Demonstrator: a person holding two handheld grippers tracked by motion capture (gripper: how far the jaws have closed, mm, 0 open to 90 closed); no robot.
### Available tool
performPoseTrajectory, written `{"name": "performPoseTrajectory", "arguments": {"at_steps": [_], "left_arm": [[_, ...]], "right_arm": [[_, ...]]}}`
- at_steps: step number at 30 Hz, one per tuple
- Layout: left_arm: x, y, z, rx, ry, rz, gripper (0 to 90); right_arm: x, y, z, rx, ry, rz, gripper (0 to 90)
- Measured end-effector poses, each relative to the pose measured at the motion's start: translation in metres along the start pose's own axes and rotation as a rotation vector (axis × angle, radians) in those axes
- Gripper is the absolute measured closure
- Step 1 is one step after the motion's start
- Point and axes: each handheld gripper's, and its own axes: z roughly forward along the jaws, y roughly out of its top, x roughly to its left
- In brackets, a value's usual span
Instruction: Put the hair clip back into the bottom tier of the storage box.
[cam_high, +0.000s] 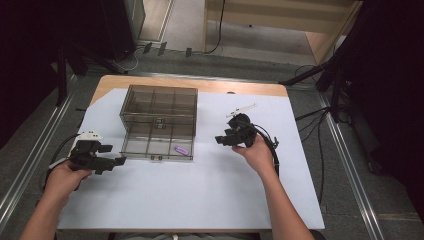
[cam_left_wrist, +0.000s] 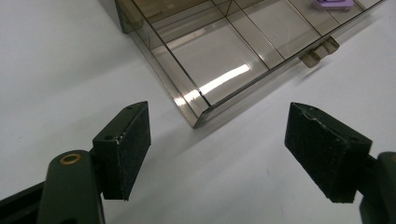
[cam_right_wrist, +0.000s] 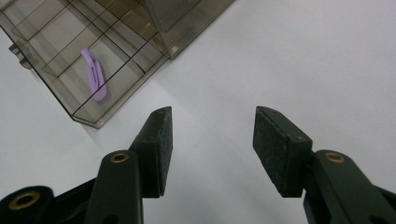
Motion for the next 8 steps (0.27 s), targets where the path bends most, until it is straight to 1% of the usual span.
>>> {"name": "performPoseTrajectory", "arguments": {"at_steps": [8], "left_arm": [[0.0001, 0.0001, 0.0000, -0.001, 0.000, -0.002, 23.4]], "right_arm": [[0.0008, -0.0008, 0.0031, 0.007, -0.009, 0.001, 47.3]]}}
